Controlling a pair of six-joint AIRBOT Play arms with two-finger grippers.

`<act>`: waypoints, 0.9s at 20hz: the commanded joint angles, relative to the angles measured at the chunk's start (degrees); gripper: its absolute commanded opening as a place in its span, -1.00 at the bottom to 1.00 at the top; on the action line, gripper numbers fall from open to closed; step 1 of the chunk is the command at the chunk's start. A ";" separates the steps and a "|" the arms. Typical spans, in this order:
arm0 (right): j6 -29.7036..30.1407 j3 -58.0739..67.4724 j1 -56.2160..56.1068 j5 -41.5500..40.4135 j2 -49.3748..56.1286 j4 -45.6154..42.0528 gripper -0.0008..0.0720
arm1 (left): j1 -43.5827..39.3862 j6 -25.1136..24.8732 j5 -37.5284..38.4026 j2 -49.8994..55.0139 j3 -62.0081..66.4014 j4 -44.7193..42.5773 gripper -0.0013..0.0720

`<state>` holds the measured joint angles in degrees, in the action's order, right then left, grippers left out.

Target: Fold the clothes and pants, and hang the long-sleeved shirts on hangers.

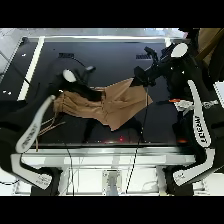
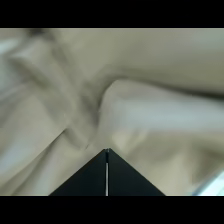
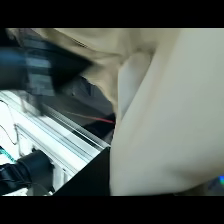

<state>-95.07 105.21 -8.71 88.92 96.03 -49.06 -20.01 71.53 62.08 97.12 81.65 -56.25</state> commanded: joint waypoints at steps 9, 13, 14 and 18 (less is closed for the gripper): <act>-4.92 6.25 -11.50 -14.43 1.33 -0.24 -0.94 | 5.33 3.02 -0.68 1.01 0.35 -5.40 -0.90; -6.12 6.27 -20.35 -29.11 5.88 0.26 -0.94 | 16.70 2.91 5.27 -7.93 0.35 -8.26 -0.90; -6.49 6.27 -22.60 -33.35 7.39 1.07 -0.94 | 19.61 2.49 6.29 -10.34 0.35 -8.24 -0.90; -7.30 7.28 -32.22 -52.00 14.71 6.32 -0.90 | 29.86 1.33 8.63 -19.43 0.35 -8.24 -0.90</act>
<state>-101.69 111.90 -34.65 52.01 106.43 -46.28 3.03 74.00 68.03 83.59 81.95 -63.92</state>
